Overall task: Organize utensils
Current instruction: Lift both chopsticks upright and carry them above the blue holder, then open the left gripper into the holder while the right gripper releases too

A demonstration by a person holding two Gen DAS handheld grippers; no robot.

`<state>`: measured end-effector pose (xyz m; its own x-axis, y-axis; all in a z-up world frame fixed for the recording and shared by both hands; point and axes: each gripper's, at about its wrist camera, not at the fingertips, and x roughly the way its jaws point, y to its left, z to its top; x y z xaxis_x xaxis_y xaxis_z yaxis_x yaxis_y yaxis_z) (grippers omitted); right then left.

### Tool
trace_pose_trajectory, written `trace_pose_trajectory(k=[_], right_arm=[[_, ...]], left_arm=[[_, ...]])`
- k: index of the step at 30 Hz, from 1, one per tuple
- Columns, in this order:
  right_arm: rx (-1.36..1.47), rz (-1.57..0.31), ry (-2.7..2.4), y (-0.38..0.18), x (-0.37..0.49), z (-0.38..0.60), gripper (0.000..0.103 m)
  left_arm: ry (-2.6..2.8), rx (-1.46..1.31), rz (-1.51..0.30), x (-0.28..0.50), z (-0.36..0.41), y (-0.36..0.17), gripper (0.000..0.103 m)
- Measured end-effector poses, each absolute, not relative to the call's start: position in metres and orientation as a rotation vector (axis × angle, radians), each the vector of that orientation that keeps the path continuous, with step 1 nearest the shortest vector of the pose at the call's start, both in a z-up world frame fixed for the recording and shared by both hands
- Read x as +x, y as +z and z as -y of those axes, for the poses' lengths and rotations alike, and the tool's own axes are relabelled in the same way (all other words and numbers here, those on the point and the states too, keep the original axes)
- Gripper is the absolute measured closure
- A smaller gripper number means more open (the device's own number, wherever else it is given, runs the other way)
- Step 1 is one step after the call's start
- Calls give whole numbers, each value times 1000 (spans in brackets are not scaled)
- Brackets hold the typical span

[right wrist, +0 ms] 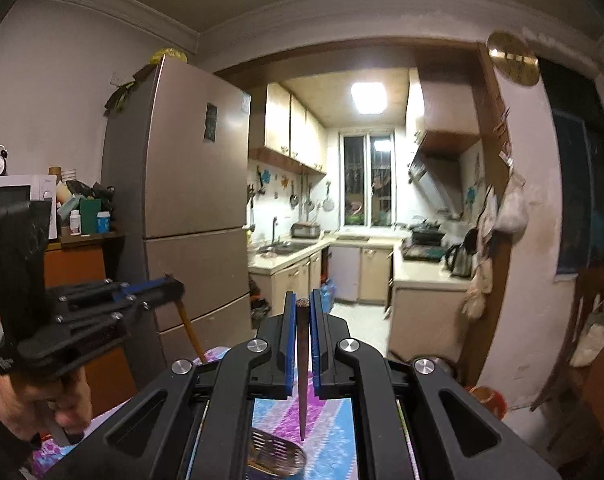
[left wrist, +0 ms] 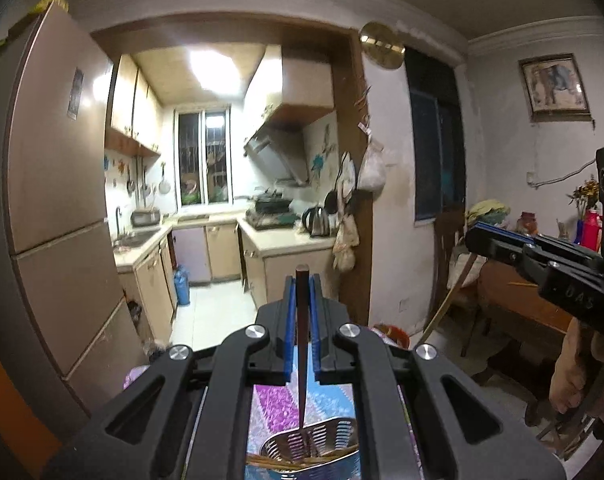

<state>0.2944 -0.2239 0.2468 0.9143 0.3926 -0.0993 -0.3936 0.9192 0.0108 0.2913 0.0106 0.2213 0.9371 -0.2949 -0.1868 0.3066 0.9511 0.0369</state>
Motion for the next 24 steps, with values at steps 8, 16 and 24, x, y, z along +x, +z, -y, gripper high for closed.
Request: trace_pose_trajectory(k=[8,16,24], right_arm=[[-6,-217,433,198,333,197,96],[21,-324,424,152,363,192,95],[51,-368,416,132,376,201,95]], left_arm=[[-275,58,-286,326,-21,170,98],[-262,62,-370,353,-22,130,98],[-249,57,-420,367,-27,110,97]])
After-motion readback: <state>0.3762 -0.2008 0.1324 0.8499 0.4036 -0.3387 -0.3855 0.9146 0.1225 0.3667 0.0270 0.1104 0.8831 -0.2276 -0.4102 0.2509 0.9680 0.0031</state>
